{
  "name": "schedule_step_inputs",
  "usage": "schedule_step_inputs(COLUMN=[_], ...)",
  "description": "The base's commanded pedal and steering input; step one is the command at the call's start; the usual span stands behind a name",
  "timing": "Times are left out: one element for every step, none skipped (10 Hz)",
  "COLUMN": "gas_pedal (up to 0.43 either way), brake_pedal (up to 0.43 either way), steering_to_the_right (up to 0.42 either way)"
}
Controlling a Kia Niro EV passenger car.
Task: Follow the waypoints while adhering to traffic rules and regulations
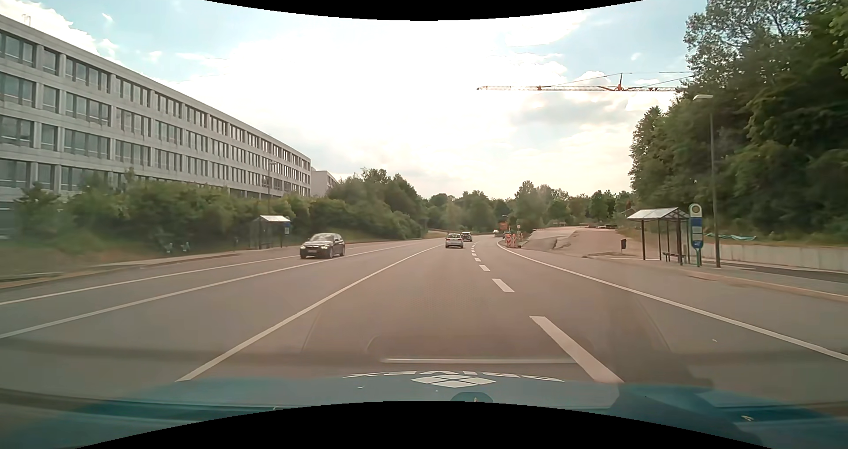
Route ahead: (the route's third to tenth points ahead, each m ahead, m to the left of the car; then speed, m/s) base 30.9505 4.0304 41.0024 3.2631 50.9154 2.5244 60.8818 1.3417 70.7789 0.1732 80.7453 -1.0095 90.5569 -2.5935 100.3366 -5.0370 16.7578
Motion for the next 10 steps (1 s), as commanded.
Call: schedule_step_inputs(gas_pedal=[0.169,0.169,0.169,0.169,0.169,0.169,0.169,0.169,0.169,0.169], brake_pedal=[0.000,0.000,0.000,0.000,0.000,0.000,0.000,0.000,0.000,0.000], steering_to_the_right=[0.009,0.008,0.009,0.009,0.009,0.009,0.009,0.009,0.009,0.009])
